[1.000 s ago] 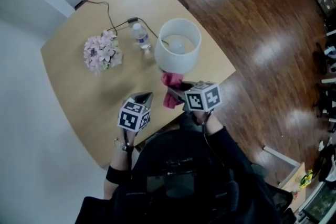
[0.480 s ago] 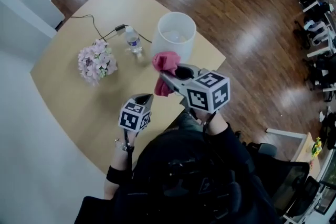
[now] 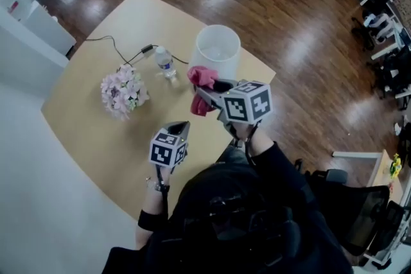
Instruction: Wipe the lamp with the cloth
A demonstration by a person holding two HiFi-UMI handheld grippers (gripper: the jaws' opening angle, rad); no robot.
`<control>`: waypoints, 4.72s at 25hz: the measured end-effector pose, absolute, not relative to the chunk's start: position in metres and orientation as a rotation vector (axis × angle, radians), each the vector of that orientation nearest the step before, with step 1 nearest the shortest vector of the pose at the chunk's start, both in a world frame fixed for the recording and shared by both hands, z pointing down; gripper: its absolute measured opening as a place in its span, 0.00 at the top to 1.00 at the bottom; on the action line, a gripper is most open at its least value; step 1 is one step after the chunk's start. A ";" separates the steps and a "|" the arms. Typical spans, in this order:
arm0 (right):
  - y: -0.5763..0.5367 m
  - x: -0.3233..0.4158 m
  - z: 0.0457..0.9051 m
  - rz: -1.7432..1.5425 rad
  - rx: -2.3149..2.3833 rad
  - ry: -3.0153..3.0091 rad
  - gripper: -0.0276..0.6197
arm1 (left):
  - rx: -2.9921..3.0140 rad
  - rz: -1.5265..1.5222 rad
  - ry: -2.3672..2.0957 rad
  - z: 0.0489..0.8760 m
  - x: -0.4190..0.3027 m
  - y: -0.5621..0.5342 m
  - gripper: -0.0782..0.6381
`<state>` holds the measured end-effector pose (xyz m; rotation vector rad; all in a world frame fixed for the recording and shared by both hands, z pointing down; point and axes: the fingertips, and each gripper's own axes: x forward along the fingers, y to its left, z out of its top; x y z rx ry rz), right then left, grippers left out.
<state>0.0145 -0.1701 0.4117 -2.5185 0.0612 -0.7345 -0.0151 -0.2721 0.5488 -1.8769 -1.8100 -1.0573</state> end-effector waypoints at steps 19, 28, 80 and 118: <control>-0.184 0.009 0.519 -0.941 -2.310 -0.037 0.76 | -1.835 -1.137 -1.820 0.568 -0.002 -0.287 0.89; -0.204 0.005 0.503 -1.018 -2.383 -0.045 0.76 | -1.822 -1.137 -1.860 0.570 0.009 -0.289 0.89; -0.170 0.056 0.372 -0.546 -2.731 -0.289 0.76 | -1.789 -1.169 -1.864 0.575 -0.004 -0.294 0.89; -0.115 0.025 0.242 -0.406 -3.120 -0.040 0.76 | -1.890 -1.065 -1.808 0.543 -0.017 -0.276 0.89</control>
